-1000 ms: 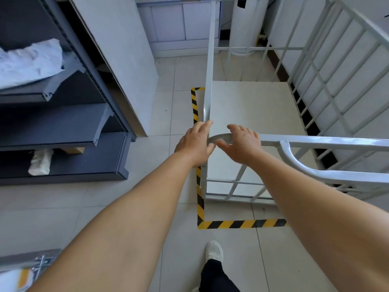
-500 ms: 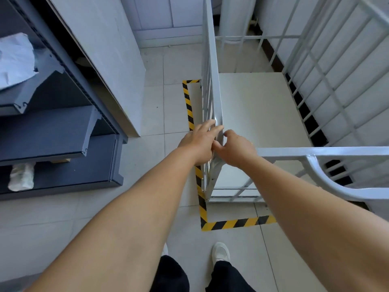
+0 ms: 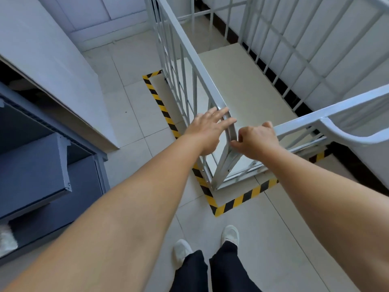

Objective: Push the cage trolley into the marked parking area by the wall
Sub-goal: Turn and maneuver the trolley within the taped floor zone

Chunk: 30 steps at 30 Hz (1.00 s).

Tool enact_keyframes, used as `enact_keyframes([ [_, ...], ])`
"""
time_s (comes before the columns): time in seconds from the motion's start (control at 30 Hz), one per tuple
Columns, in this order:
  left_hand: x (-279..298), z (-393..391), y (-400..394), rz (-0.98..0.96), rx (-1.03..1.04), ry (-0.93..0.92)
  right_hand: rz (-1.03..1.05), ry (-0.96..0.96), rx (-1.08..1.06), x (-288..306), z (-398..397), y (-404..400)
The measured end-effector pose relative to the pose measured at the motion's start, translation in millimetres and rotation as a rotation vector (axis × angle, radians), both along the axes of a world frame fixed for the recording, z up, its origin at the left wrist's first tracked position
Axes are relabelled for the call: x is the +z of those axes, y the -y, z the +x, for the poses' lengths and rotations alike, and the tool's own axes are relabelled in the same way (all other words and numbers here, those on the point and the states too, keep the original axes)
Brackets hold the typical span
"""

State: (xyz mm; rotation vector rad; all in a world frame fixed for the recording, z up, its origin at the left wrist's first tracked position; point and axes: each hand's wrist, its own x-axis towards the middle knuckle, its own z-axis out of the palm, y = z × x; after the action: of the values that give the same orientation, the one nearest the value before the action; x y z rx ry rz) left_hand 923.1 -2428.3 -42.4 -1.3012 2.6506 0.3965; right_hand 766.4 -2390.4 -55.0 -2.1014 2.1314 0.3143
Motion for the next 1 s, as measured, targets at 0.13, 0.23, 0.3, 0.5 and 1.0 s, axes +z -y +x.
enact_keyframes([
  [0.13,-1.5,-20.6,1.4,-0.035,-0.061,-0.024,0.013,-0.002,-0.030,0.8,-20.9,-8.3],
  [0.23,0.4,-40.3,2.6,-0.063,-0.135,-0.010,0.019,-0.007,-0.041,3.0,-38.0,-14.4],
  [0.3,1.8,-50.8,4.9,-0.066,-0.170,-0.017,0.028,-0.004,-0.056,3.9,-48.0,-18.4],
  [0.5,8.1,-73.4,11.3,-0.104,-0.257,0.026,0.042,-0.043,-0.063,4.0,-67.5,-26.5],
  [1.0,11.4,-60.0,69.5,-0.172,-0.357,0.053,-0.032,0.275,-0.533,1.5,-16.6,0.0],
])
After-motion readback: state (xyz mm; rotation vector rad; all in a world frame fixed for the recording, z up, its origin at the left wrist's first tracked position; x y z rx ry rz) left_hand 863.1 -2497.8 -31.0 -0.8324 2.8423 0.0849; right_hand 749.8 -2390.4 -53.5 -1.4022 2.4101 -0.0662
